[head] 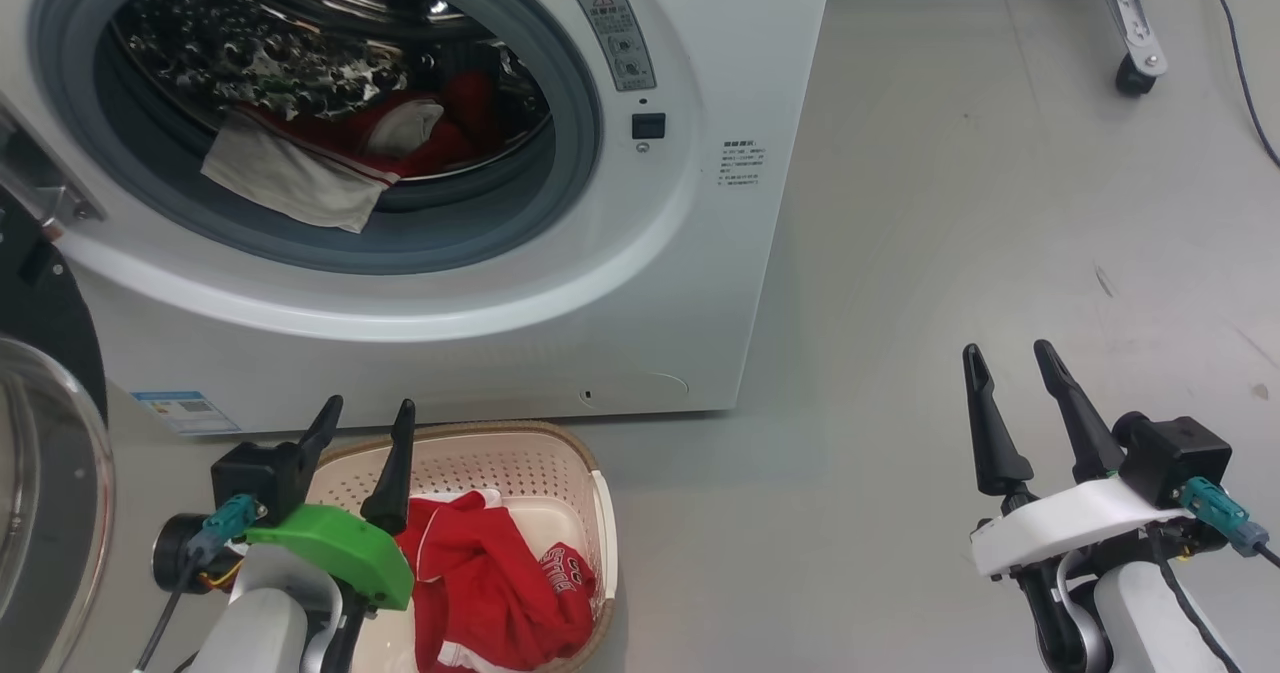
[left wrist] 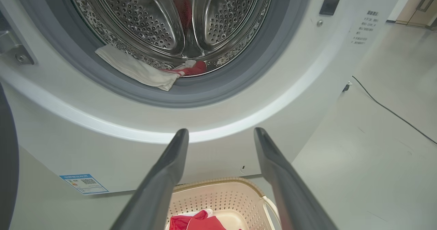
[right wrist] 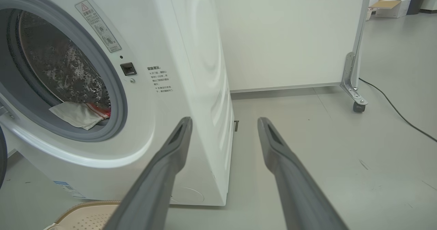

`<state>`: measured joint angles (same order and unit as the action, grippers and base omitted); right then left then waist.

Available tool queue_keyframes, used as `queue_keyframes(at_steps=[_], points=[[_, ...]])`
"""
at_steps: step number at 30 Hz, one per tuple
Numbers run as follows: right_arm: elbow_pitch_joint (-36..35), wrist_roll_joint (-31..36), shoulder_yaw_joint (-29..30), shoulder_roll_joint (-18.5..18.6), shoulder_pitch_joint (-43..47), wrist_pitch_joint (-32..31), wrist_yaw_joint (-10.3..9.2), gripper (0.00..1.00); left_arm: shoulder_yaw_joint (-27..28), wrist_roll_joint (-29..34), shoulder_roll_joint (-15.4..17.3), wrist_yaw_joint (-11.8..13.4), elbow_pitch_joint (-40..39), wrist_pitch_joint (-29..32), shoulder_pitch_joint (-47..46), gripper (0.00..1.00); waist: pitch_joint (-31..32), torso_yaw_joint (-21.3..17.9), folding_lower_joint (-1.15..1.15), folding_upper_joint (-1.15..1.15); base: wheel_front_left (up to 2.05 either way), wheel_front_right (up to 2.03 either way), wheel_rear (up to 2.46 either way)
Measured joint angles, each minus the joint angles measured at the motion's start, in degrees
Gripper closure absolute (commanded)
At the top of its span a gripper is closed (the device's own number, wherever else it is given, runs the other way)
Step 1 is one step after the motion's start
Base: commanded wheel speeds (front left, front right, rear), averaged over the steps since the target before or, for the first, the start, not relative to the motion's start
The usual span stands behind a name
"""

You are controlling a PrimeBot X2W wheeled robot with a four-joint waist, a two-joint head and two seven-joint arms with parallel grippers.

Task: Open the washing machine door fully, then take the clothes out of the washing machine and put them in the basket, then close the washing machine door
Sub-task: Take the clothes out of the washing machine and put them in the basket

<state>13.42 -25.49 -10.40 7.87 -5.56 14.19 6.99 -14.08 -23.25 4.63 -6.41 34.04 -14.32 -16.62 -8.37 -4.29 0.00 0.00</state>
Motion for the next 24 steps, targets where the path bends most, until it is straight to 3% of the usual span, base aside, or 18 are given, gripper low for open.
queue_keyframes(at_steps=[8, 24], points=[[-0.36, 0.0, -0.57, -0.01, 2.06, 0.0, 0.0, 0.0, 2.6, 0.77, -0.16, 0.59, -8.12, -0.11, 2.85, 0.0, 3.32, 1.94, 0.0, 0.0, 0.0, 0.0, 0.0], [-1.66, 0.0, -0.68, 0.0, 2.67, 0.0, 0.0, 0.0, 3.7, 1.81, -0.35, 1.16, -14.01, -0.11, 7.59, 0.0, 4.09, 1.99, 0.0, 0.0, 0.0, 0.0, 0.0]])
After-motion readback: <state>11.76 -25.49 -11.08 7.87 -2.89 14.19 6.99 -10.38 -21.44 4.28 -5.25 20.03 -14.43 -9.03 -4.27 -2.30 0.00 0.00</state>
